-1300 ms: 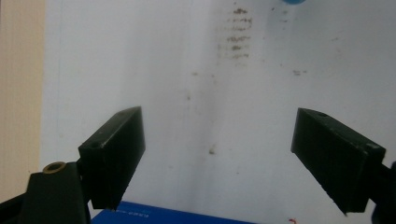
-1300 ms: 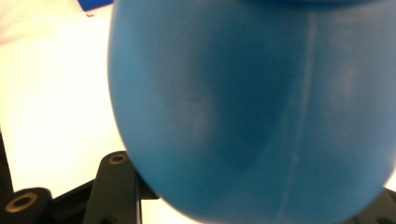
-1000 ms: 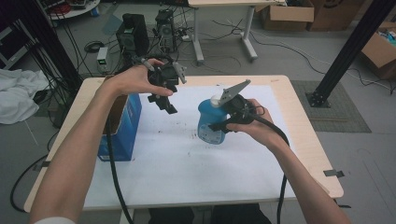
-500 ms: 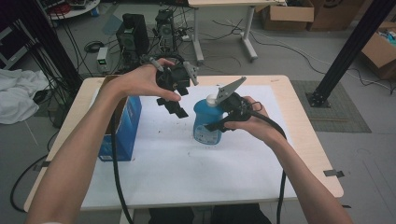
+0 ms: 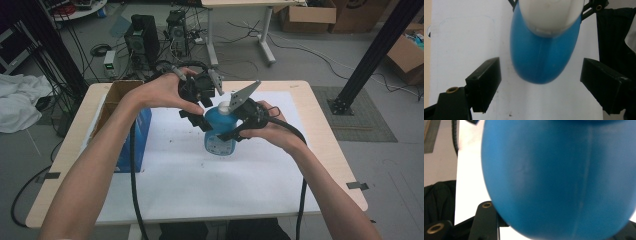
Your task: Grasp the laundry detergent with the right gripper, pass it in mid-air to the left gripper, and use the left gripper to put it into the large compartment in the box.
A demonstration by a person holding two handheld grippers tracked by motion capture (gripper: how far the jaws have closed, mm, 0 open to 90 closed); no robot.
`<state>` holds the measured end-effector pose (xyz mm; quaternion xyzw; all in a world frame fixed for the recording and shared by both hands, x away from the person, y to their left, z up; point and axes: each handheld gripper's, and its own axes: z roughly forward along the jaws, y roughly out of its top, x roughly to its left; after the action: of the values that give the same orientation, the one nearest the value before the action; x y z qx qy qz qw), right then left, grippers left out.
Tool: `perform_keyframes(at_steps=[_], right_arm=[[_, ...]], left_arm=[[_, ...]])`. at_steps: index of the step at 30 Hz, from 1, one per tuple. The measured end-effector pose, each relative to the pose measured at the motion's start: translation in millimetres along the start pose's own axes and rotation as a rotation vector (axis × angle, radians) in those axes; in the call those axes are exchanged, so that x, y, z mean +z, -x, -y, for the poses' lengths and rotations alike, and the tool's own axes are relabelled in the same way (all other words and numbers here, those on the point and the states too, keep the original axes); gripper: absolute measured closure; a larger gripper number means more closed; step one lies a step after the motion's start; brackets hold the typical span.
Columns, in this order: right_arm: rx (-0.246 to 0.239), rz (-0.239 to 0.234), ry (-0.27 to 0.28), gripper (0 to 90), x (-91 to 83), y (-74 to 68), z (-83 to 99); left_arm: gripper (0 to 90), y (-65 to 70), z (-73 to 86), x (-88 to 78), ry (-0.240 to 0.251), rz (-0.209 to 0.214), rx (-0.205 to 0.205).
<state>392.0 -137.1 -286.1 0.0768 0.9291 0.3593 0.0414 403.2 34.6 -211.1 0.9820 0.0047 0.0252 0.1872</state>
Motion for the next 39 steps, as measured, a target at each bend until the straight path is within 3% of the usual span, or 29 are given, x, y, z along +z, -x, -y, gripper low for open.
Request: perform_keyframes(at_steps=[10, 32, 39], right_arm=[[-0.042, -0.045, 0.001, 45.7, 3.8, 1.8, 0.2], [-0.047, -0.054, 0.001, 45.6, 8.3, 0.0, -3.0], [-0.051, -0.045, 0.000, 45.7, 8.4, -0.8, -2.9]], left_arm=[[17.8, 3.6, -4.0, 6.2, 0.028, 0.000, -0.012], [19.2, 5.1, -5.3, 20.9, 0.026, -0.009, -0.029], [22.5, 3.9, -4.1, 20.5, 0.067, -0.001, -0.054]])
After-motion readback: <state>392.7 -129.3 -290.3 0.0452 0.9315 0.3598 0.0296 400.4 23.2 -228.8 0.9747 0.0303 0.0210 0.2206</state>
